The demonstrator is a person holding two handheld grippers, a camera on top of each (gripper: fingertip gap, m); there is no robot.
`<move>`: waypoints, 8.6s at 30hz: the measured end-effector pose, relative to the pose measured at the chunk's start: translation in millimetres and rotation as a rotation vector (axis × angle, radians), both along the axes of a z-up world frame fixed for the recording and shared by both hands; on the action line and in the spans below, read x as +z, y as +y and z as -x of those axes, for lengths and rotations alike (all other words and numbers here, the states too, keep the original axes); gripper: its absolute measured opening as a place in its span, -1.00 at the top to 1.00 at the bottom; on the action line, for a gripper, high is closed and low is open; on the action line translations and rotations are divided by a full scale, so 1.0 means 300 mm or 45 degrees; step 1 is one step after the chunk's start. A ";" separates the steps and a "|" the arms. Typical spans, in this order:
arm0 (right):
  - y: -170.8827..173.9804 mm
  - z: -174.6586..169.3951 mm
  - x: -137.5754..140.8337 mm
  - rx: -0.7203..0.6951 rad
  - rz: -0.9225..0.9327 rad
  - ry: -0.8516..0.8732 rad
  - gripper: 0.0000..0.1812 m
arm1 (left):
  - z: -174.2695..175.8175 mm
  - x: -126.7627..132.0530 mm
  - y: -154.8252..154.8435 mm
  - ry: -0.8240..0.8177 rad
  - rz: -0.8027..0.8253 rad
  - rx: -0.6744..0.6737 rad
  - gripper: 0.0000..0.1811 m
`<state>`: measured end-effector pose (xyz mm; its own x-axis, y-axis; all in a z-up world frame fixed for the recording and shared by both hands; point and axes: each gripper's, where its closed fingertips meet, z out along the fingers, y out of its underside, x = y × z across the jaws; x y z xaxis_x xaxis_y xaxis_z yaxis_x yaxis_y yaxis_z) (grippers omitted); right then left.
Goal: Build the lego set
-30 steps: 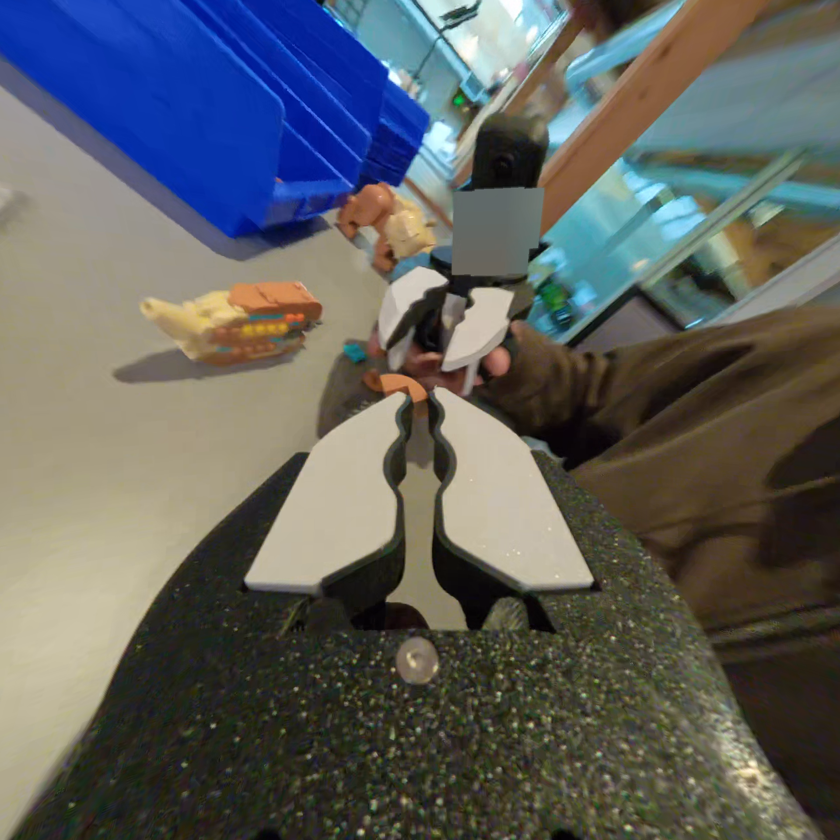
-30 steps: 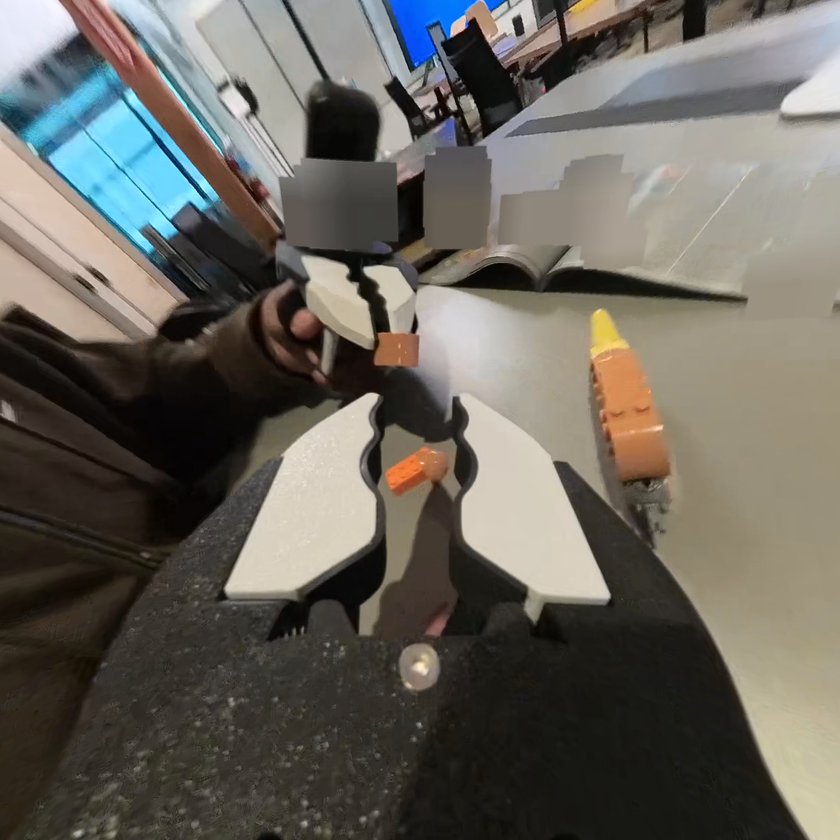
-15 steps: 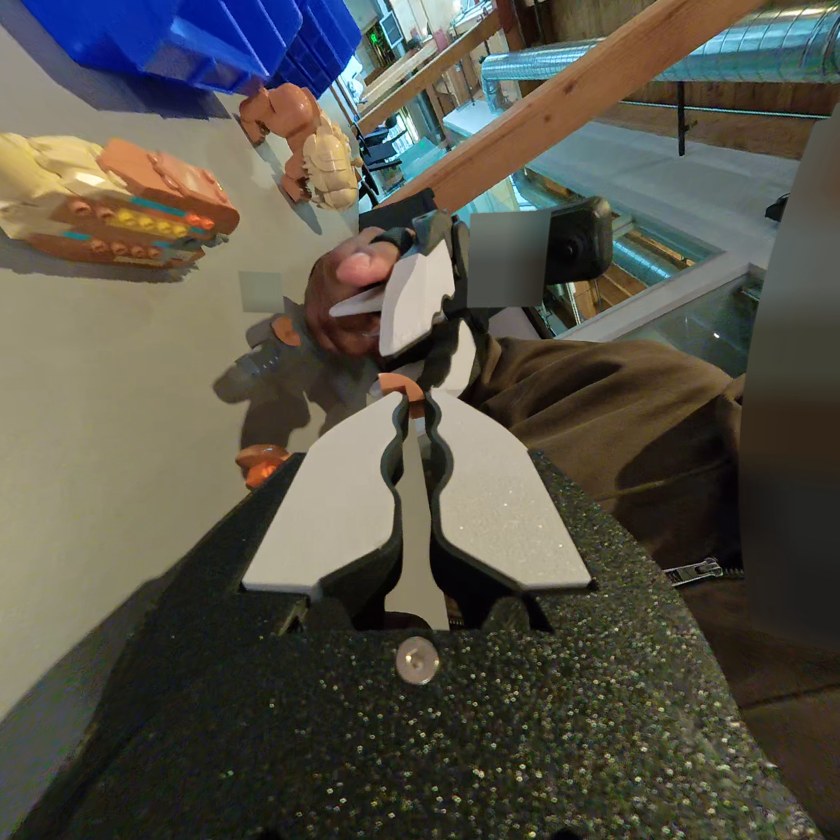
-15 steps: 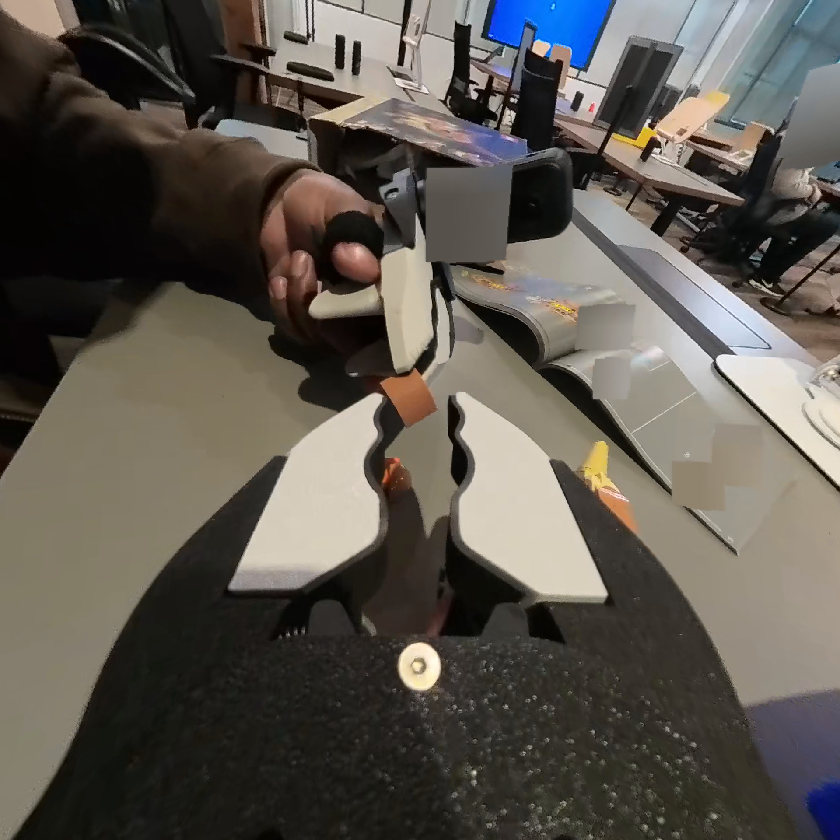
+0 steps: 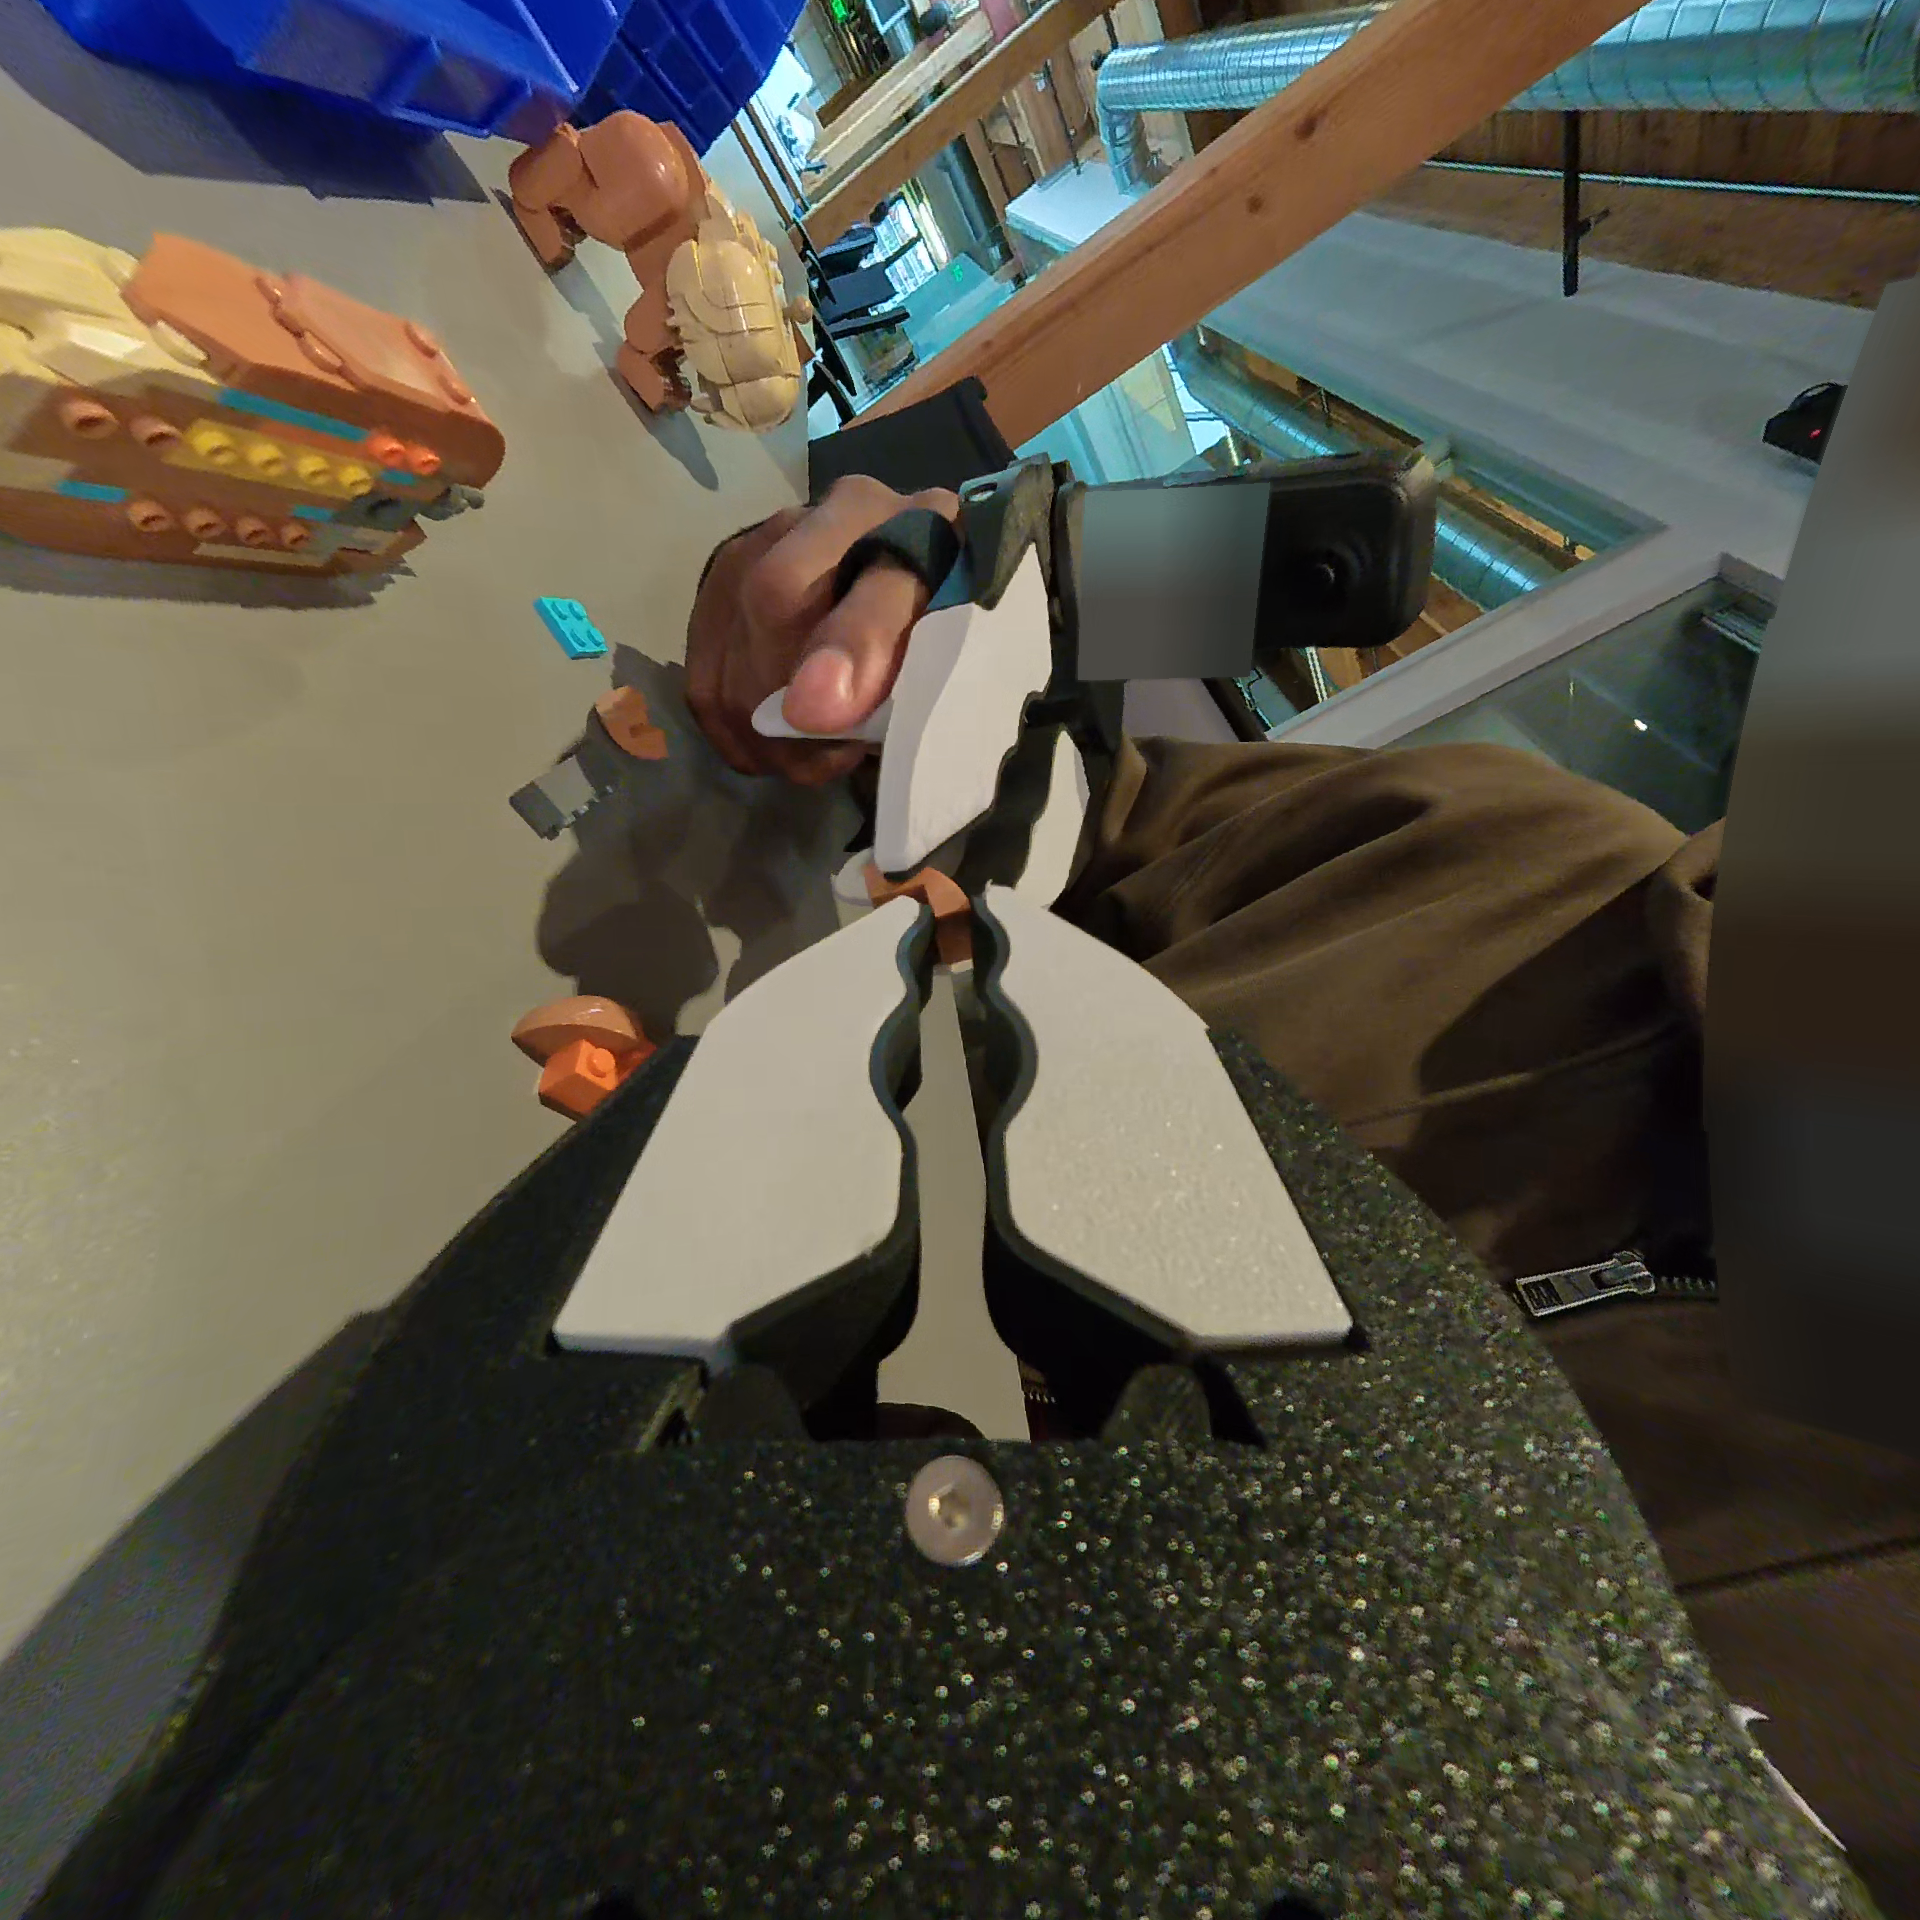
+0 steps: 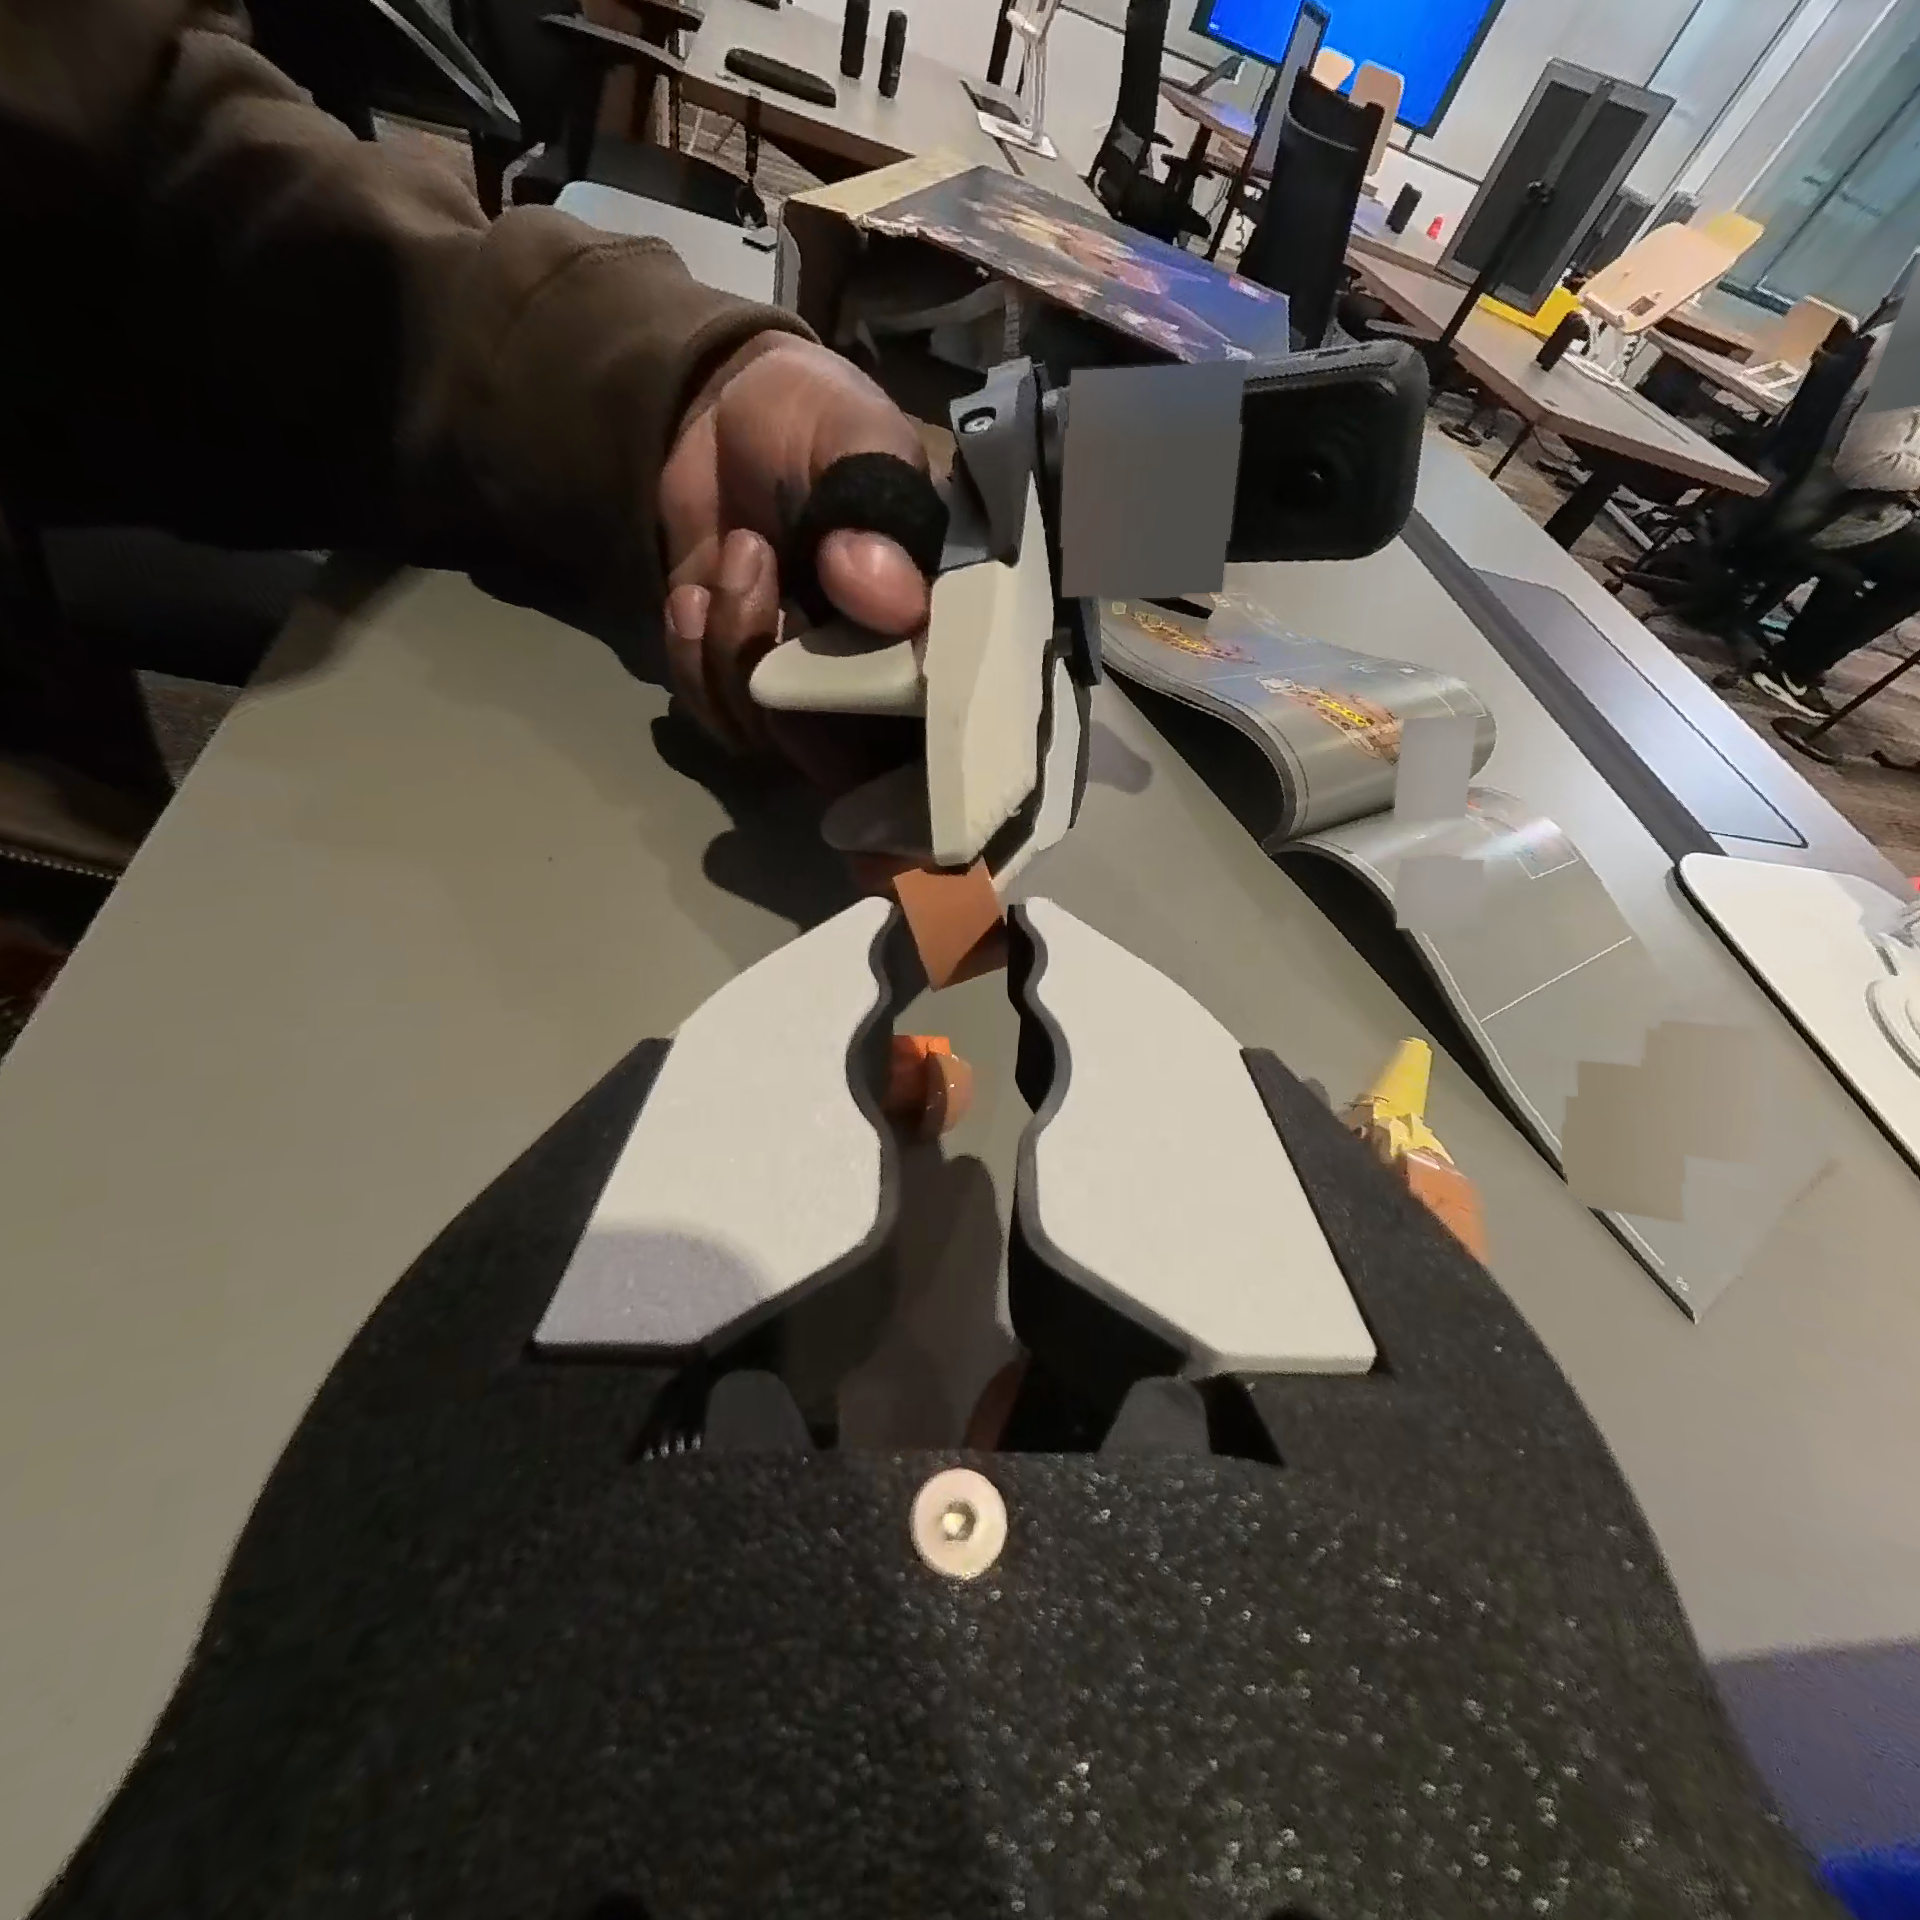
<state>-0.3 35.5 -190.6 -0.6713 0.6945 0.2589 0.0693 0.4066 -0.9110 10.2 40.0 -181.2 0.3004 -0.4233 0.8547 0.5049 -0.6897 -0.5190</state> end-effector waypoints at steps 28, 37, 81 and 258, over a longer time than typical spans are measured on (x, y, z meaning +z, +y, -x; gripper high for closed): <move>0.032 -0.025 -0.125 -0.154 0.333 -0.653 0.81 | 0.039 -0.260 -0.006 1.541 -0.311 -0.096 0.52; 0.042 -0.025 -0.141 -0.177 0.296 -0.674 0.81 | 0.027 -0.263 0.001 1.531 -0.301 -0.100 0.58; 0.038 -0.027 -0.121 -0.229 0.053 -0.639 0.80 | -0.003 -0.181 0.021 1.344 -0.399 0.005 0.63; 0.030 -0.052 -0.162 0.014 -0.050 -0.479 0.82 | 0.000 -0.249 -0.004 1.428 -0.265 -0.097 0.63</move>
<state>15.1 44.6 -239.1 -0.7319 0.6812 0.0194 0.3915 0.4436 -0.8062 10.2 38.8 -255.8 0.8174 -0.5752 0.0325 -0.3542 -0.5463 -0.7590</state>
